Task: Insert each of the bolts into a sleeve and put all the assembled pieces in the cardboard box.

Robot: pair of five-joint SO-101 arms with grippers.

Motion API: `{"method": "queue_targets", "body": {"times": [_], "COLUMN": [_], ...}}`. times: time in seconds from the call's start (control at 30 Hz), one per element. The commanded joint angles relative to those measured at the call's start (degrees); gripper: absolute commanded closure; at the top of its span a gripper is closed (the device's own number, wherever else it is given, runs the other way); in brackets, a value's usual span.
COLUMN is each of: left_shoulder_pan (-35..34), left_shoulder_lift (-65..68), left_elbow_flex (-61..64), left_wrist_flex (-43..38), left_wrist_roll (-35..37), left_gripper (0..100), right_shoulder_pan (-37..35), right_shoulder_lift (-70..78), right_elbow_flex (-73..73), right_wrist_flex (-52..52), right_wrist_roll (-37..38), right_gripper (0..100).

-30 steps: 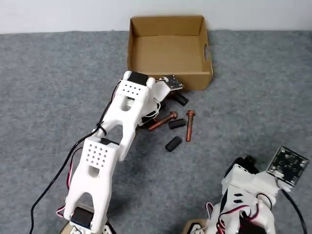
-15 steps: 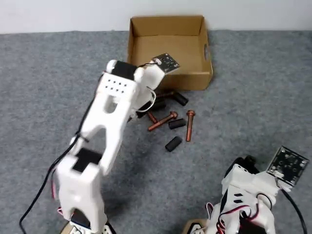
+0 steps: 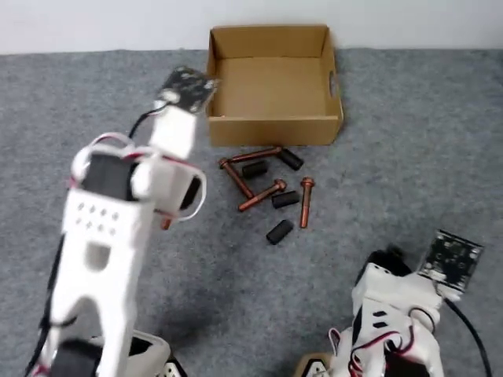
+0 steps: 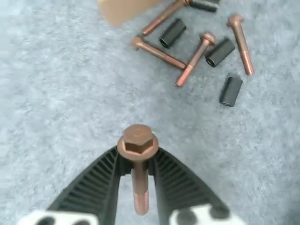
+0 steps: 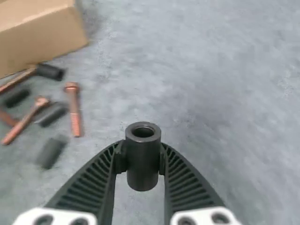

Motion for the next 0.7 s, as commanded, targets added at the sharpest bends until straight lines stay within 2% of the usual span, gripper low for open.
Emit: {"method": "queue_targets", "body": {"times": [0.0, 0.13, 0.23, 0.33, 0.5, 0.67], "left_shoulder_pan": [-3.6, -6.5, -7.9, -8.4, -7.3, -1.1], "left_shoulder_lift": [-10.5, -21.3, -30.1, -39.8, -56.1, -69.7], "left_elbow_flex": [3.0, 12.1, 20.0, 27.6, 38.1, 47.2], "left_wrist_flex": [-3.5, -8.5, -13.2, -18.1, -27.3, -34.7], "left_wrist_roll": [-0.5, -0.5, -0.3, 4.5, 13.2, 17.4], "left_gripper": [100, 100, 100, 100, 100, 100], "right_shoulder_pan": [-9.5, -22.0, -28.8, -33.9, -42.5, -51.0], "right_shoulder_lift": [-0.1, 0.0, 0.0, 0.0, 0.0, 0.0], "right_elbow_flex": [0.1, 1.1, 3.0, 5.3, 9.5, 11.1], "right_wrist_flex": [-5.2, -11.3, -14.3, -18.2, -24.4, -29.0], "right_wrist_roll": [0.9, 1.0, 1.0, 1.2, 1.3, 1.4], "right_gripper": [98.9, 98.9, 98.9, 98.9, 98.9, 98.9]}}
